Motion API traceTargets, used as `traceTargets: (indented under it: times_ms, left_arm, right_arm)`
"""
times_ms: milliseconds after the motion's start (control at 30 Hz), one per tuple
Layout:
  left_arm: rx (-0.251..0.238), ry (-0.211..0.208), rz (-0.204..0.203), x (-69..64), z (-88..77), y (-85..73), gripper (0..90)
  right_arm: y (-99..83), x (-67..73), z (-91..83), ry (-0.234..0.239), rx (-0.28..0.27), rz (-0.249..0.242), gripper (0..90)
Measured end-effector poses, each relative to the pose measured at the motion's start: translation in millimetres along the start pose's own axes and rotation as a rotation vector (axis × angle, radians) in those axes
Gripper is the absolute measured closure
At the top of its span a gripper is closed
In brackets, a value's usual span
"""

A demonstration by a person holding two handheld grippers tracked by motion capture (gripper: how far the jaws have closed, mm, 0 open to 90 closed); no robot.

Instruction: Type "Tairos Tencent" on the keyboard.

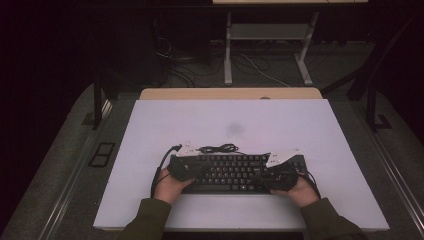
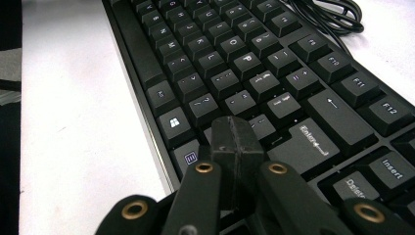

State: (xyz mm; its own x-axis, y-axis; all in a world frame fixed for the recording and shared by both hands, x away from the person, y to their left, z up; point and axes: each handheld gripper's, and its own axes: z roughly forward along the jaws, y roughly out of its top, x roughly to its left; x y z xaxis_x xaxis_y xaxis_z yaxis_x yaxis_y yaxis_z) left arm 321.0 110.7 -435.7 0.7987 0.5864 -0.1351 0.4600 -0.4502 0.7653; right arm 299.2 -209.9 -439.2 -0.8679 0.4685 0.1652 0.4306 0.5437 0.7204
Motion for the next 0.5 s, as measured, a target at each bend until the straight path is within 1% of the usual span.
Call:
traceTargets:
  times_ms: [133, 300, 333, 400, 467, 500]
  left_arm:
    - [-0.01, -0.008, 0.005, -0.8, -2.2, 0.7, 88.1]
    - [-0.025, -0.01, -0.003, 0.1, -8.4, -1.4, 74.8]
    - [-0.028, -0.008, 0.0, 0.9, -9.8, -2.1, 72.0]
    - [-0.037, -0.011, -0.006, 1.3, -12.2, -3.1, 68.0]
    - [-0.043, -0.011, 0.001, 2.1, -15.6, -4.1, 62.9]
    - [-0.046, -0.012, -0.005, 1.9, -16.5, -4.6, 60.5]
  right_arm:
    - [0.0, 0.0, 0.0, 0.0, 0.0, -0.001, 89.4]
    - [0.0, -0.1, 0.0, 0.001, 0.0, -0.002, 89.4]
    - [0.0, -0.1, 0.0, 0.001, 0.0, -0.002, 89.3]
    - [0.1, -0.1, -0.1, 0.0, 0.001, -0.002, 89.3]
    - [0.1, 0.0, -0.1, -0.001, 0.001, -0.003, 89.4]
    - [0.1, 0.0, -0.1, 0.0, 0.001, -0.003, 89.4]
